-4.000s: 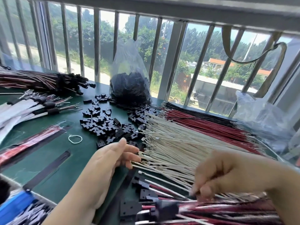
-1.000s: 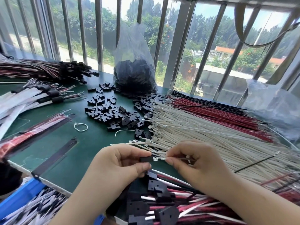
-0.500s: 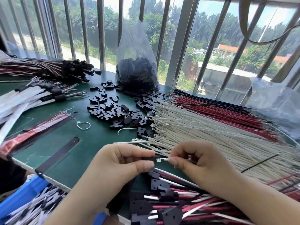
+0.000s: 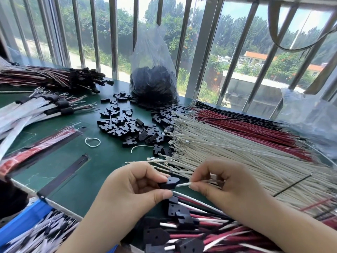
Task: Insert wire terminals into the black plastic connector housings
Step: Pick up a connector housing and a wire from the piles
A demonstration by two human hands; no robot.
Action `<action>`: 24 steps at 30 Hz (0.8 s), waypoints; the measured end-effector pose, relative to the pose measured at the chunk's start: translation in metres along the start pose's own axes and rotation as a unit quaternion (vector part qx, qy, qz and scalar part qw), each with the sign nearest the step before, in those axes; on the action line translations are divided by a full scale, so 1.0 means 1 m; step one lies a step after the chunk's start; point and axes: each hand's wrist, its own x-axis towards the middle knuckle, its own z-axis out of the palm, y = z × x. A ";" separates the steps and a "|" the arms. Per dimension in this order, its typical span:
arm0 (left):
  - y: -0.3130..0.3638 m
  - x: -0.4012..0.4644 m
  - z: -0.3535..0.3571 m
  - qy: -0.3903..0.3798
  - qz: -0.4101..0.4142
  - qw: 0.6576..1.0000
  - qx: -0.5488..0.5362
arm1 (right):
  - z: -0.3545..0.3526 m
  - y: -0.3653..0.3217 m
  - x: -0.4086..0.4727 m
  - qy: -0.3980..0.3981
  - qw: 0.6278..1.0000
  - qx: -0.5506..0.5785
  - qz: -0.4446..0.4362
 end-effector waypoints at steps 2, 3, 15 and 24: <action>-0.001 0.000 0.000 0.002 0.006 1.000 -0.008 | 0.001 0.001 -0.001 -0.009 1.000 -0.001 0.011; -0.001 0.000 0.000 0.004 0.007 1.000 -0.014 | 0.001 0.001 -0.001 -0.010 1.000 -0.003 0.013; -0.003 -0.003 0.001 0.005 0.044 0.998 -0.033 | 0.001 0.005 -0.001 -0.094 0.995 -0.032 -0.020; -0.007 -0.006 -0.002 -0.019 0.089 0.990 0.105 | -0.001 0.004 0.002 -0.153 0.988 0.006 0.001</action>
